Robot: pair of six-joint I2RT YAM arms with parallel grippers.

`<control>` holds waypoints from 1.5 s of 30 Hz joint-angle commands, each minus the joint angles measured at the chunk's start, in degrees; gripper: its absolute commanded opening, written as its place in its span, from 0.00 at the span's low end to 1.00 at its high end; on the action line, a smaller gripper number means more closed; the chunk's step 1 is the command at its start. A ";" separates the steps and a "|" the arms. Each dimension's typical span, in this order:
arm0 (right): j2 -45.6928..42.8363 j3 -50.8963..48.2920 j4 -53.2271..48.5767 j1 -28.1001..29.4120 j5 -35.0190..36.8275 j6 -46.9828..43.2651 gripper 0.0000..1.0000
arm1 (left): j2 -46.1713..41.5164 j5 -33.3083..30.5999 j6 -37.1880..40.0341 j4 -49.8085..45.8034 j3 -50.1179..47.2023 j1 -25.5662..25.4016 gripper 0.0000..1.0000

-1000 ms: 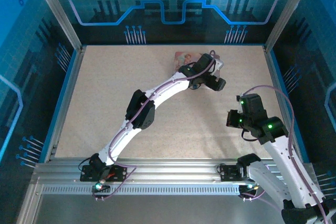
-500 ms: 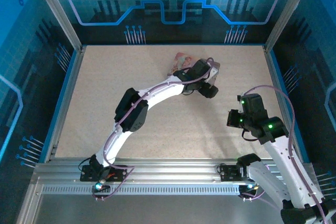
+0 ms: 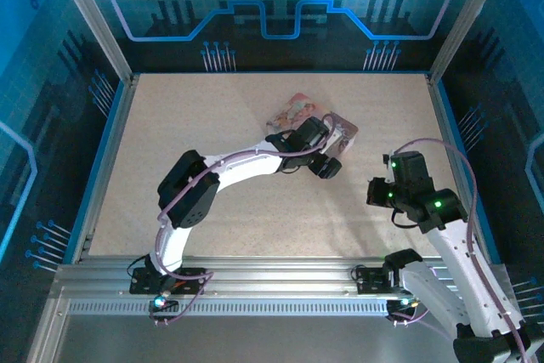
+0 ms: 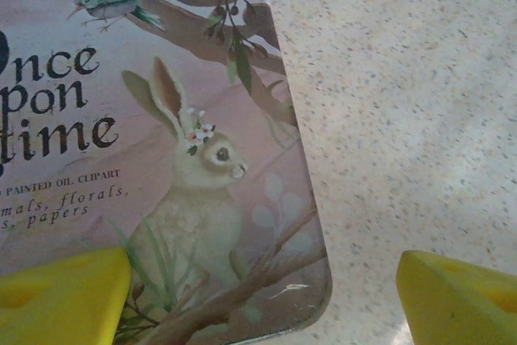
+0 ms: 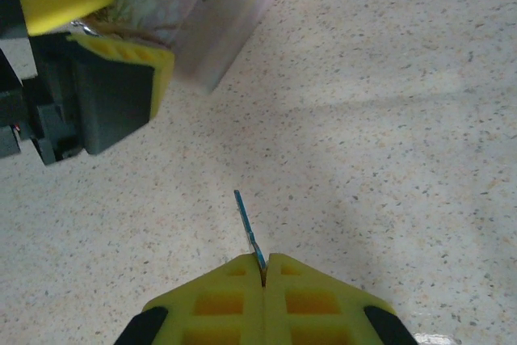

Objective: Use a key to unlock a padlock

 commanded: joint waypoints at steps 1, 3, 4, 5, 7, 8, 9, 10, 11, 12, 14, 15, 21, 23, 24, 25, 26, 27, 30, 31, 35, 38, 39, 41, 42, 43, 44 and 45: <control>-0.34 2.26 0.99 -0.91 -2.56 -1.22 0.00 | -2.13 1.48 -4.04 -0.67 -5.68 -2.69 0.86; -0.08 2.60 0.92 -0.94 -2.77 -1.49 0.00 | -3.18 1.52 -5.50 0.50 -7.62 -3.59 0.86; -0.01 2.68 0.83 -0.95 -2.77 -1.59 0.00 | -3.55 1.46 -6.11 0.91 -8.30 -4.17 0.86; 0.02 2.67 0.74 -0.98 -2.81 -1.65 0.00 | -3.85 1.47 -6.60 1.24 -8.90 -4.75 0.86; 0.07 2.68 0.65 -0.97 -2.68 -1.80 0.00 | -4.13 1.98 -7.65 1.97 -9.64 -5.57 0.86; 0.10 2.72 0.64 -0.97 -2.72 -1.96 0.00 | -4.15 2.46 -8.11 2.51 -9.87 -5.77 0.86; 0.13 2.71 0.60 -0.98 -2.71 -2.05 0.00 | -4.14 2.84 -8.52 2.91 -9.97 -5.78 0.86; 0.19 2.69 0.73 -0.93 -2.87 -2.12 0.00 | -4.18 2.97 -8.93 3.22 -9.96 -5.79 0.86; 0.28 2.71 0.84 -0.93 -3.14 -2.14 0.00 | -4.37 2.88 -8.97 3.44 -9.88 -5.79 0.87; 0.28 2.68 0.98 -0.98 -3.44 -2.31 0.00 | -4.67 2.88 -8.95 3.58 -9.71 -5.67 0.87; 0.37 2.67 1.21 -0.98 -3.90 -2.45 0.00 | -6.05 3.36 -9.18 3.84 -9.58 -5.18 0.88; 0.37 2.65 1.42 -0.92 -4.14 -2.43 0.00 | -6.92 3.66 -9.37 4.01 -9.56 -4.91 0.88; 0.78 2.31 2.51 -0.94 -5.67 -2.87 0.00 | -15.53 4.80 -10.03 5.64 -12.88 -2.08 0.90; 0.97 1.94 3.77 -0.92 -7.45 -3.22 0.00 | -19.43 5.22 -10.50 6.65 -15.91 -0.84 0.90; 1.06 1.60 4.55 -0.99 -8.46 -3.43 0.00 | -21.12 5.75 -10.88 7.32 -17.53 -0.31 0.90; 1.28 1.20 5.55 -0.95 -9.71 -3.53 0.00 | -22.98 6.39 -11.56 8.24 -19.70 0.49 0.90; 1.61 0.74 6.69 -0.99 -11.10 -3.66 0.00 | -24.89 7.16 -12.27 9.12 -22.10 1.28 0.90; 1.97 0.34 7.77 -0.99 -12.56 -3.71 0.00 | -26.40 7.78 -13.04 9.92 -24.18 2.08 0.90; 3.96 -1.39 12.49 -0.98 -18.22 -2.95 0.00 | -30.64 9.39 -15.76 12.68 -31.45 4.38 0.91; 5.01 -2.11 14.76 -0.99 -20.71 -2.32 0.00 | -31.56 10.00 -16.80 13.67 -33.94 5.31 0.91; 9.93 -5.58 25.57 -0.99 -30.62 2.39 0.00 | -33.11 13.90 -21.19 19.32 -41.77 8.93 0.90; 14.13 -7.43 33.00 -0.99 -33.97 5.48 0.00 | -31.85 16.65 -23.14 23.90 -44.93 11.24 0.90; 15.55 -7.63 34.92 -0.94 -34.26 6.00 0.00 | -31.15 17.28 -23.47 25.13 -45.34 11.81 0.89; 18.19 -7.89 38.07 -1.05 -34.74 6.36 0.00 | -29.65 18.06 -23.74 26.94 -45.59 12.41 0.89; 19.59 -7.91 39.78 -1.06 -34.89 6.47 0.00 | -28.66 18.50 -23.87 27.91 -45.60 12.54 0.89; 21.04 -7.91 41.54 -1.19 -35.27 6.58 0.00 | -27.71 18.90 -23.96 29.05 -45.45 12.60 0.89; 22.32 -8.07 42.98 -1.30 -35.49 6.92 0.00 | -26.64 19.08 -24.04 29.83 -45.39 12.61 0.89; 23.87 -8.22 44.71 -1.36 -35.88 7.45 0.00 | -25.39 19.43 -24.14 30.86 -45.20 12.69 0.88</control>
